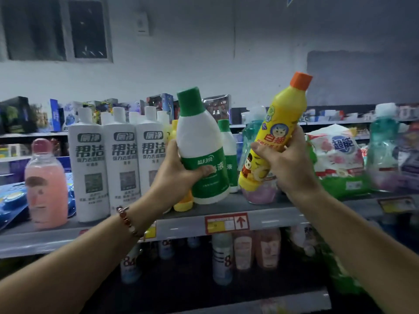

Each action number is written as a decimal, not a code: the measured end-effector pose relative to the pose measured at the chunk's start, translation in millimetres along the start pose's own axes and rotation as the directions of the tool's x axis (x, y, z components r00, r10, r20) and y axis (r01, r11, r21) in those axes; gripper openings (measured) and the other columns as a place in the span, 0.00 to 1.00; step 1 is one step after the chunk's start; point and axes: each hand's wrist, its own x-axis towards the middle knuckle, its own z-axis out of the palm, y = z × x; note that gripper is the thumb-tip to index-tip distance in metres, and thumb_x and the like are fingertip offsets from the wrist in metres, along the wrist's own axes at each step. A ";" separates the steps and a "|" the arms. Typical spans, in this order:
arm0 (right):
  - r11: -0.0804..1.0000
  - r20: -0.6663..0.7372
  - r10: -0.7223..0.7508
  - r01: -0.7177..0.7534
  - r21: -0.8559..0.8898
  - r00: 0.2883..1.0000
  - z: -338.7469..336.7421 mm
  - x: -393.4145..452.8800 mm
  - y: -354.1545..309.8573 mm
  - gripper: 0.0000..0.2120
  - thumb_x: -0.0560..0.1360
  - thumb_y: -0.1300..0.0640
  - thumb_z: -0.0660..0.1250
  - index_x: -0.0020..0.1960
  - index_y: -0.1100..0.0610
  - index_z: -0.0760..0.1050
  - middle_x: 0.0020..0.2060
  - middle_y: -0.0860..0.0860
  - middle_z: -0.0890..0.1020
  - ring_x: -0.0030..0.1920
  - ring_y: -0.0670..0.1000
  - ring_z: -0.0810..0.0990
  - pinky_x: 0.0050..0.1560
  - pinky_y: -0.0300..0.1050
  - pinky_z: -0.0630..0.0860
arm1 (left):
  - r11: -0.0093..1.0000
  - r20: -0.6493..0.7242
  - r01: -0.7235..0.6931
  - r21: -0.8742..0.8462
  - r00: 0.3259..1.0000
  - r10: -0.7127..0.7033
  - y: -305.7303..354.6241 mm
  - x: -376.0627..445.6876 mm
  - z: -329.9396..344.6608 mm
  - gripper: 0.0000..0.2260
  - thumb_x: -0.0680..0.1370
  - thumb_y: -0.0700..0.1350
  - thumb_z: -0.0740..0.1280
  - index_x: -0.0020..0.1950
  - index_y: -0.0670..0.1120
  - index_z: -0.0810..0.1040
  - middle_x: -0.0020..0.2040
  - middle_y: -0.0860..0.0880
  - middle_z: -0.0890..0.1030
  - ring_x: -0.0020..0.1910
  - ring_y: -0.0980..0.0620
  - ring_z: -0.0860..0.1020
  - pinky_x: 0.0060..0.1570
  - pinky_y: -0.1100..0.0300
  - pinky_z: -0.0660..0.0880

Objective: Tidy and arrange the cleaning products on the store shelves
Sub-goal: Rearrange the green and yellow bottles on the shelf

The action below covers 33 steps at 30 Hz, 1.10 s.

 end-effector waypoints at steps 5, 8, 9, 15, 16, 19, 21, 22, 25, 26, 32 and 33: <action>1.000 0.035 0.017 -0.016 -0.018 0.999 -42.6 -27.2 -5.1 0.21 0.71 0.63 0.77 0.61 0.56 0.73 0.49 0.53 0.84 0.45 0.45 0.85 0.44 0.37 0.81 | 0.996 0.016 0.024 0.086 1.000 -0.025 -17.2 33.2 43.9 0.33 0.70 0.37 0.80 0.66 0.55 0.65 0.57 0.54 0.77 0.57 0.54 0.78 0.62 0.45 0.77; 0.998 0.069 0.059 -0.058 -0.007 0.996 -63.5 -43.4 -1.0 0.21 0.71 0.64 0.76 0.61 0.55 0.74 0.49 0.53 0.85 0.47 0.49 0.85 0.46 0.41 0.83 | 0.985 0.055 0.083 0.152 0.994 -0.092 -36.0 47.7 60.7 0.35 0.70 0.38 0.80 0.69 0.53 0.66 0.59 0.51 0.78 0.60 0.47 0.78 0.63 0.38 0.76; 0.997 0.083 0.077 -0.076 -0.016 0.994 -69.3 -47.7 1.4 0.21 0.72 0.64 0.76 0.61 0.56 0.75 0.49 0.54 0.85 0.47 0.49 0.85 0.46 0.41 0.82 | 0.980 0.088 0.110 0.168 0.988 -0.126 -40.4 51.3 64.7 0.36 0.70 0.38 0.79 0.72 0.54 0.65 0.60 0.50 0.78 0.62 0.46 0.78 0.64 0.36 0.75; 0.981 0.167 0.188 -0.176 -0.080 0.968 -85.7 -70.8 18.1 0.18 0.72 0.61 0.76 0.59 0.52 0.76 0.47 0.50 0.85 0.47 0.48 0.85 0.47 0.44 0.82 | 0.950 0.131 0.245 0.192 0.953 -0.272 -49.5 65.4 66.4 0.45 0.75 0.41 0.75 0.81 0.61 0.49 0.73 0.45 0.72 0.71 0.39 0.72 0.66 0.33 0.72; 0.979 0.177 0.200 -0.187 -0.084 0.964 -85.5 -73.2 20.8 0.18 0.72 0.60 0.77 0.59 0.52 0.76 0.47 0.50 0.85 0.47 0.49 0.85 0.47 0.44 0.82 | 0.944 0.119 0.252 0.213 0.952 -0.281 -51.4 63.4 65.9 0.46 0.77 0.41 0.73 0.82 0.61 0.45 0.75 0.44 0.69 0.72 0.38 0.71 0.67 0.33 0.72; 0.972 0.204 0.233 -0.219 -0.089 0.951 -80.8 -78.0 28.8 0.19 0.72 0.60 0.77 0.60 0.50 0.77 0.47 0.49 0.86 0.47 0.48 0.86 0.47 0.43 0.81 | 0.924 0.099 0.222 0.311 0.959 -0.264 -54.0 52.4 70.2 0.45 0.80 0.43 0.69 0.82 0.60 0.38 0.78 0.42 0.66 0.73 0.37 0.71 0.66 0.36 0.72; 0.964 0.232 0.264 -0.248 -0.097 0.936 -74.9 -81.9 34.2 0.19 0.72 0.58 0.78 0.60 0.49 0.77 0.49 0.48 0.86 0.49 0.49 0.86 0.50 0.46 0.82 | 0.910 0.079 0.219 0.353 0.962 -0.262 -51.7 45.3 74.0 0.46 0.80 0.43 0.69 0.81 0.60 0.37 0.78 0.43 0.66 0.73 0.38 0.70 0.67 0.36 0.72; 0.960 0.244 0.278 -0.263 -0.094 0.929 -71.9 -84.5 36.4 0.19 0.71 0.57 0.78 0.60 0.48 0.78 0.49 0.49 0.86 0.50 0.50 0.86 0.52 0.49 0.82 | 0.908 0.065 0.207 0.363 0.967 -0.247 -48.6 38.1 74.8 0.46 0.80 0.44 0.70 0.81 0.60 0.37 0.79 0.44 0.65 0.74 0.40 0.69 0.69 0.36 0.71; 0.932 0.225 0.361 -0.350 -0.091 0.905 -63.6 -97.5 42.2 0.20 0.70 0.56 0.79 0.58 0.46 0.79 0.47 0.47 0.87 0.48 0.48 0.86 0.50 0.46 0.83 | 0.911 0.032 0.043 0.409 0.998 -0.062 -38.2 -5.5 75.1 0.42 0.80 0.51 0.70 0.83 0.56 0.43 0.79 0.51 0.64 0.74 0.55 0.66 0.72 0.48 0.69; 0.914 0.209 0.407 -0.395 -0.095 0.889 -60.3 -105.4 45.1 0.21 0.69 0.55 0.80 0.59 0.45 0.78 0.47 0.46 0.87 0.47 0.47 0.86 0.49 0.44 0.83 | 0.932 0.068 0.004 0.362 0.997 -0.030 -36.2 -28.1 77.3 0.39 0.80 0.54 0.69 0.83 0.56 0.48 0.77 0.53 0.67 0.72 0.59 0.68 0.69 0.52 0.71; 0.801 0.294 0.549 -0.392 -0.453 0.782 -25.5 -188.6 73.8 0.29 0.62 0.44 0.76 0.62 0.38 0.73 0.49 0.45 0.82 0.49 0.46 0.83 0.50 0.50 0.82 | 0.588 0.301 0.703 -0.400 0.707 -0.640 -61.2 -164.2 113.1 0.27 0.68 0.58 0.70 0.65 0.50 0.77 0.48 0.47 0.88 0.43 0.50 0.87 0.37 0.55 0.81; 0.762 0.322 0.574 -0.348 -0.547 0.753 -20.6 -205.1 75.9 0.32 0.63 0.43 0.76 0.66 0.36 0.70 0.51 0.43 0.77 0.51 0.46 0.80 0.52 0.48 0.80 | 0.508 0.285 0.737 -0.445 0.655 -0.700 -71.1 -181.6 110.4 0.27 0.68 0.58 0.70 0.65 0.49 0.77 0.50 0.44 0.87 0.44 0.47 0.87 0.38 0.54 0.81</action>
